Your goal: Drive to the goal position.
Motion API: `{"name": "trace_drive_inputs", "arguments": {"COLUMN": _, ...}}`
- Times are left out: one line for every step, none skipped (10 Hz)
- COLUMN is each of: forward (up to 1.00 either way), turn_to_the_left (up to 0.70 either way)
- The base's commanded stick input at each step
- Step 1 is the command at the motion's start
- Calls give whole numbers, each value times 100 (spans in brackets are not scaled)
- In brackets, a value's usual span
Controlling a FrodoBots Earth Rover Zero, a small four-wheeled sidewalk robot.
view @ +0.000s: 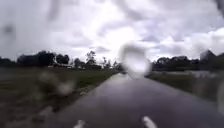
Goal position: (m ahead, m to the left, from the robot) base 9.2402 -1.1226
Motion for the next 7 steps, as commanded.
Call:
{"name": "trace_drive_inputs", "arguments": {"forward": 85, "turn_to_the_left": 0}}
{"name": "trace_drive_inputs", "arguments": {"forward": 85, "turn_to_the_left": 0}}
{"name": "trace_drive_inputs", "arguments": {"forward": 85, "turn_to_the_left": 0}}
{"name": "trace_drive_inputs", "arguments": {"forward": 85, "turn_to_the_left": 0}}
{"name": "trace_drive_inputs", "arguments": {"forward": 85, "turn_to_the_left": 0}}
{"name": "trace_drive_inputs", "arguments": {"forward": 85, "turn_to_the_left": 0}}
{"name": "trace_drive_inputs", "arguments": {"forward": 85, "turn_to_the_left": 0}}
